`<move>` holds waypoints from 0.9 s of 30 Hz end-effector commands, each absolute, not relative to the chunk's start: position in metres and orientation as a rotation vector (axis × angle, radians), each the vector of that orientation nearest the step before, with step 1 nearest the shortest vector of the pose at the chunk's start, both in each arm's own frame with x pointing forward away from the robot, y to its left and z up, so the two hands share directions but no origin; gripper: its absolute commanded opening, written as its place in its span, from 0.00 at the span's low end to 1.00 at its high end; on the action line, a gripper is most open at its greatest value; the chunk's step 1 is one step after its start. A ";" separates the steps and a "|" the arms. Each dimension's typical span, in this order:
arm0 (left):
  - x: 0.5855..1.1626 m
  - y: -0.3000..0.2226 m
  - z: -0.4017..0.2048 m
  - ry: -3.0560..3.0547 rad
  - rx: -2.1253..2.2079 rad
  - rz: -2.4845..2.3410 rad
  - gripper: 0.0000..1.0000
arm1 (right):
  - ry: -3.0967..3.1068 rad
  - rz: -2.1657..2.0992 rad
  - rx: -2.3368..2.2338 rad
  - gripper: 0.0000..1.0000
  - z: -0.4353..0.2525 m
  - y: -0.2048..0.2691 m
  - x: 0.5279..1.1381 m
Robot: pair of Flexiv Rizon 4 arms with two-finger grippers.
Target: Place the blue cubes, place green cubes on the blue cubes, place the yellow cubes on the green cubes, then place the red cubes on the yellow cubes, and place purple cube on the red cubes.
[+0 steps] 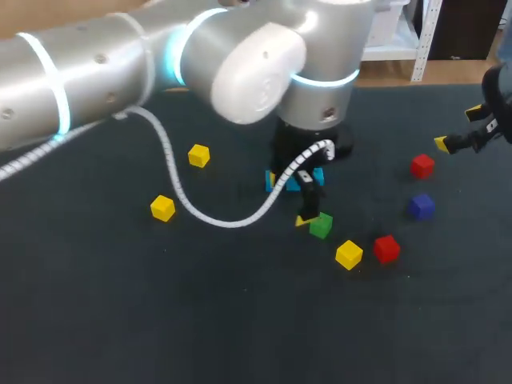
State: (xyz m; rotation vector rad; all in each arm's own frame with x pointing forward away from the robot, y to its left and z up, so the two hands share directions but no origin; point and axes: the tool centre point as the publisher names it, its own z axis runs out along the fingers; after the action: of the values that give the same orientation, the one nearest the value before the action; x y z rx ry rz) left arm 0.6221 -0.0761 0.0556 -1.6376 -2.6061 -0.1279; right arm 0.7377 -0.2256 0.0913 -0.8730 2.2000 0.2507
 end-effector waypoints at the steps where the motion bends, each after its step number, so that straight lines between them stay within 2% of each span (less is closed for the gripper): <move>1: 0.597 -0.024 0.067 -2.735 -1.657 -0.038 1.00 | 2.201 0.247 -0.871 1.00 0.091 -0.225 0.738; 12: 0.597 0.037 0.089 -2.967 -1.470 -0.086 1.00 | 2.201 0.247 -0.871 1.00 0.091 -0.225 0.738; 27: 0.604 0.117 0.085 -3.065 -1.102 -0.214 1.00 | 2.201 0.247 -0.871 1.00 0.091 -0.225 0.738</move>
State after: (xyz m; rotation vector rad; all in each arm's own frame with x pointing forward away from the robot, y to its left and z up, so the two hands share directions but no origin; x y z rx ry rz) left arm 0.6089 0.1026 0.0813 -1.0713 -2.9793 -0.2575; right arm 0.7377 -0.2256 0.0913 -0.8730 2.2000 0.2508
